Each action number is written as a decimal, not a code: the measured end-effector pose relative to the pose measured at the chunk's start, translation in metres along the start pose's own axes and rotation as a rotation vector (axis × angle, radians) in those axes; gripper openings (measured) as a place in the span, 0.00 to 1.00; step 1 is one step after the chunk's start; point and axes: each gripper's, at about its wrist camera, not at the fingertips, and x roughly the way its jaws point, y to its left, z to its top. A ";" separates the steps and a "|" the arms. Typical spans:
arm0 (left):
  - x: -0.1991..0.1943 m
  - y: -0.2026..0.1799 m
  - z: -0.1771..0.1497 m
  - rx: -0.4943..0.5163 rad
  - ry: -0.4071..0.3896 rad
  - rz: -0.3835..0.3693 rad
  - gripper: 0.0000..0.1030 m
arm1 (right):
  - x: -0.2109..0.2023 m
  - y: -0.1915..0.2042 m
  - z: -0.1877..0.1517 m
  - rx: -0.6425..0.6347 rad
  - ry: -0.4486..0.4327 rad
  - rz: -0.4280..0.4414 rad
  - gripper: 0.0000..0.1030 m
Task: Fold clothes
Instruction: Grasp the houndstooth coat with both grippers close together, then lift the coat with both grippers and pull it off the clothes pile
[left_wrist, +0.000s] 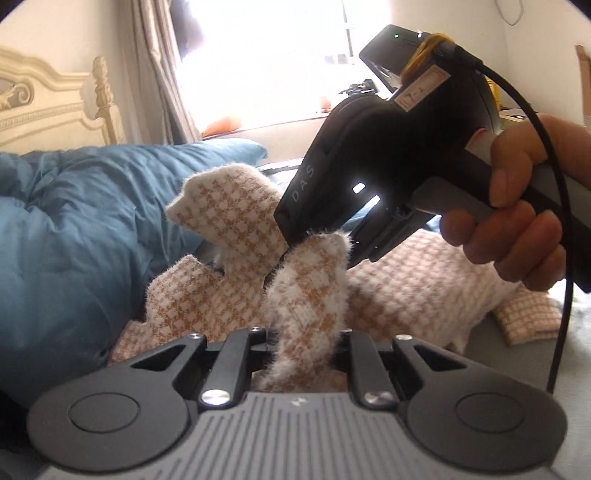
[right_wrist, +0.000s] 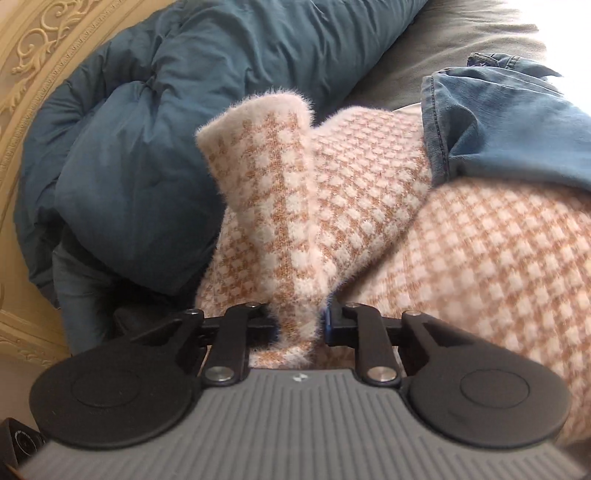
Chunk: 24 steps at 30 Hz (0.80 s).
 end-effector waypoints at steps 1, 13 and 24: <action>-0.011 -0.010 0.001 0.003 -0.009 -0.027 0.15 | -0.016 -0.002 -0.010 0.006 -0.010 0.022 0.15; -0.135 -0.162 -0.004 0.016 -0.033 -0.365 0.15 | -0.211 -0.041 -0.174 0.187 -0.098 0.165 0.11; -0.202 -0.302 -0.027 -0.006 0.054 -0.674 0.16 | -0.335 -0.087 -0.331 0.392 -0.099 0.136 0.11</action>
